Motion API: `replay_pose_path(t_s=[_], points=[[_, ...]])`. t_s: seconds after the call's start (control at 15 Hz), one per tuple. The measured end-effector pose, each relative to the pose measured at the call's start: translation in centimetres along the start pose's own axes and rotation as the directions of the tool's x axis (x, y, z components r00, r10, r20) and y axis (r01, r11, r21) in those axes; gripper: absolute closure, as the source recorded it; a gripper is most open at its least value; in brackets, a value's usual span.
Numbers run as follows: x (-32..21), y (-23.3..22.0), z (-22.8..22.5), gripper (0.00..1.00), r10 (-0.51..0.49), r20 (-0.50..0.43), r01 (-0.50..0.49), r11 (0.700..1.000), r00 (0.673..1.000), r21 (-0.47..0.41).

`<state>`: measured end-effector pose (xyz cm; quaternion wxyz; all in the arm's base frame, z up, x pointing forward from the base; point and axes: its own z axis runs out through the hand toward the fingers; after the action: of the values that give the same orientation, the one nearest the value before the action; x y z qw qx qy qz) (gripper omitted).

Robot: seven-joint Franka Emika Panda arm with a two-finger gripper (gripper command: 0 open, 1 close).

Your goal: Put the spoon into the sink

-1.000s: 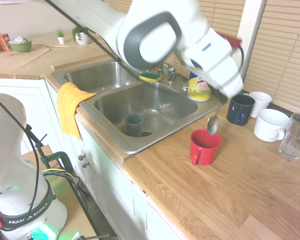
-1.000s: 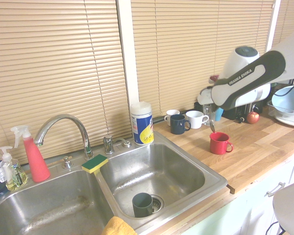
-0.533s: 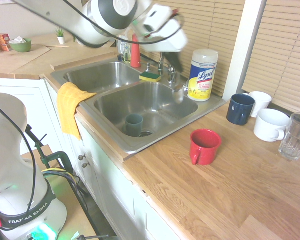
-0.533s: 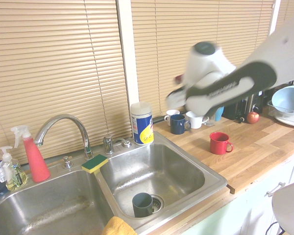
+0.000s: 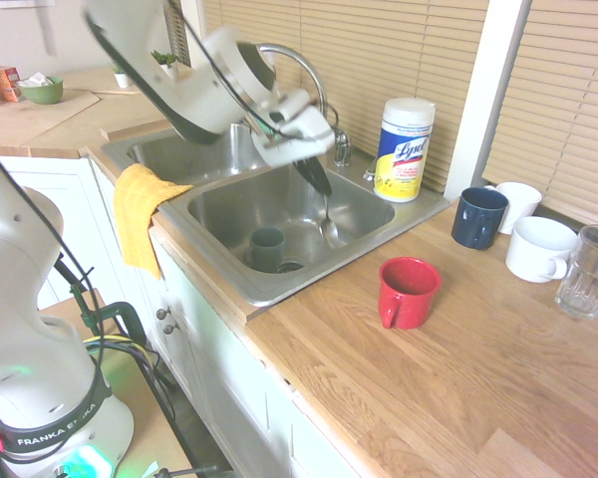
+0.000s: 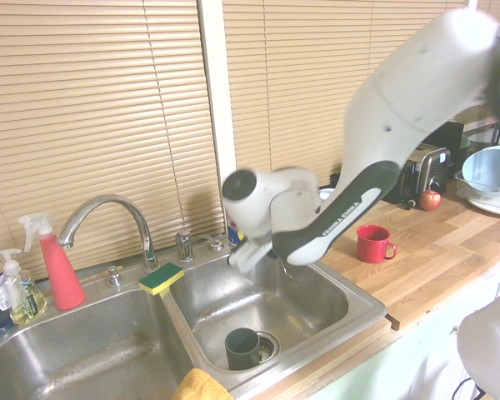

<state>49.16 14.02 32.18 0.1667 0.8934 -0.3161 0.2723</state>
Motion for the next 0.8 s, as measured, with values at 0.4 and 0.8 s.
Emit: replay_pose_path(t_s=[0.4,0.8], points=[[-5.6,-3.9,8.9,1.00,-0.080,0.091,0.089,0.991,0.993,-0.097],[-5.9,-3.9,10.6,0.00,-0.039,0.142,0.059,0.988,0.989,-0.140]])
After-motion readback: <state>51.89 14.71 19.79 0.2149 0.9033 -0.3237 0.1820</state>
